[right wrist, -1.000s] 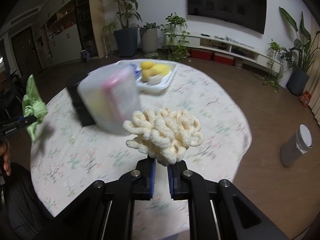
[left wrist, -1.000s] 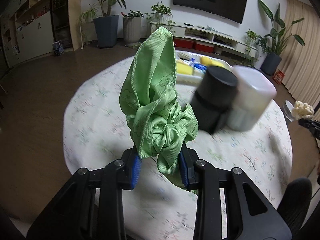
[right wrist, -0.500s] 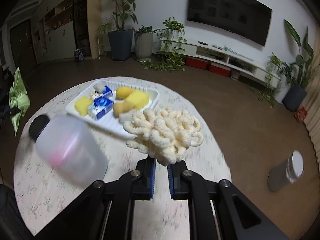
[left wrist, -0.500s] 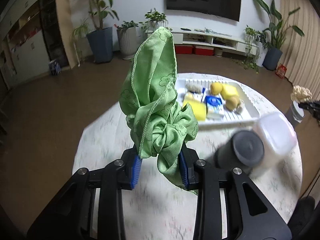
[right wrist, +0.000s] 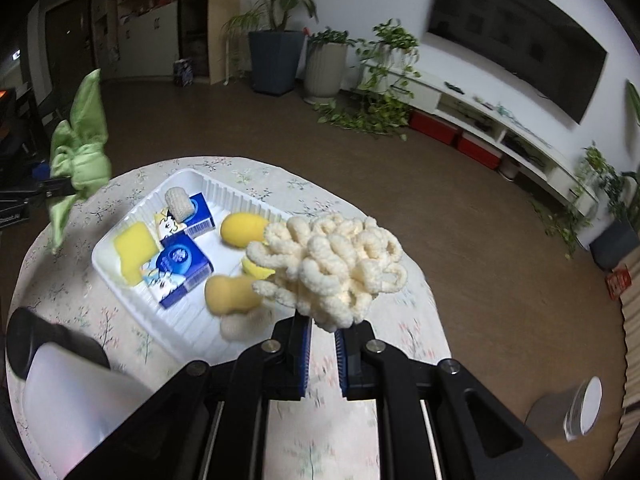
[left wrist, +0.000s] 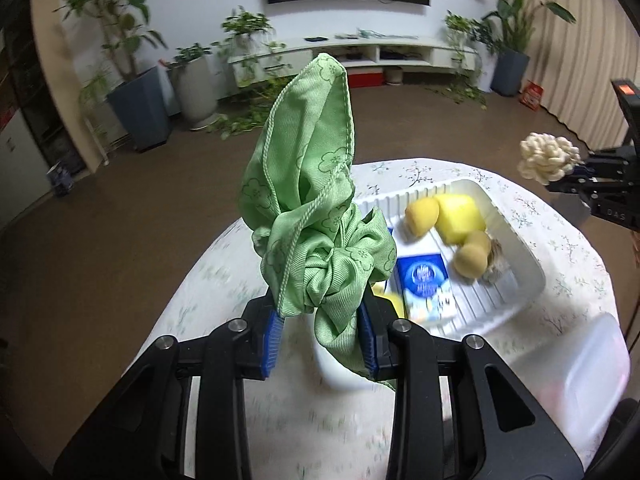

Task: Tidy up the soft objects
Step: 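Lift the green cloth and loopy scrubber and carry both over the white tray, then lower both items into the tray and open both tools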

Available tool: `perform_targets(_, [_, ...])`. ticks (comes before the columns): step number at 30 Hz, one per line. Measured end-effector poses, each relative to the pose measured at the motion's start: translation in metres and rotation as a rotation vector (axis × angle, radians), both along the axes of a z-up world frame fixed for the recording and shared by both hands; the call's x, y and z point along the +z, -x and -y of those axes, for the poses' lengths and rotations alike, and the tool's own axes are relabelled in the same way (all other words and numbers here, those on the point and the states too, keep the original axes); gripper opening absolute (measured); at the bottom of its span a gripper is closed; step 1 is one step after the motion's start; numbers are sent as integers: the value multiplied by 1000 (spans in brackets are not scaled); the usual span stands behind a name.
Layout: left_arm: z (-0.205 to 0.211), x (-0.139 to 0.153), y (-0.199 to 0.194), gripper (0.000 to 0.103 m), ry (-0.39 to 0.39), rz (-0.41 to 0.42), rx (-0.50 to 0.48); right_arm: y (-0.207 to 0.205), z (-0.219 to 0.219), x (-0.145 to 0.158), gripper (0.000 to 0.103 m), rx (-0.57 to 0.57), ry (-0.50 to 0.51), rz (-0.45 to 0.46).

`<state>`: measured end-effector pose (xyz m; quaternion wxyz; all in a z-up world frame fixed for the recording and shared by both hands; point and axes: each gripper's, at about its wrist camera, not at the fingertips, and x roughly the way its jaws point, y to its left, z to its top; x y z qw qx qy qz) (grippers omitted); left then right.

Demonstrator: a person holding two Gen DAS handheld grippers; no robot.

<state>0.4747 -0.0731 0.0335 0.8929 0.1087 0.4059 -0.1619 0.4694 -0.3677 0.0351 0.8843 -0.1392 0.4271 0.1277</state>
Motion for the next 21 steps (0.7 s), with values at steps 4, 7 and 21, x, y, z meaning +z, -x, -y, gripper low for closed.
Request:
perform_targets(4, [19,-8,-24,30,-22,-22,-68,-28,-17,-9,12,69,42,-25])
perform_targets(7, [31,-20,-37,30,-15,-52,-129,-42,-29,-17,12,124,54,-43])
perform_targets(21, [59,-61,-50,33,-2,-83,-245,-65,-74,-74,13,333,52,-129])
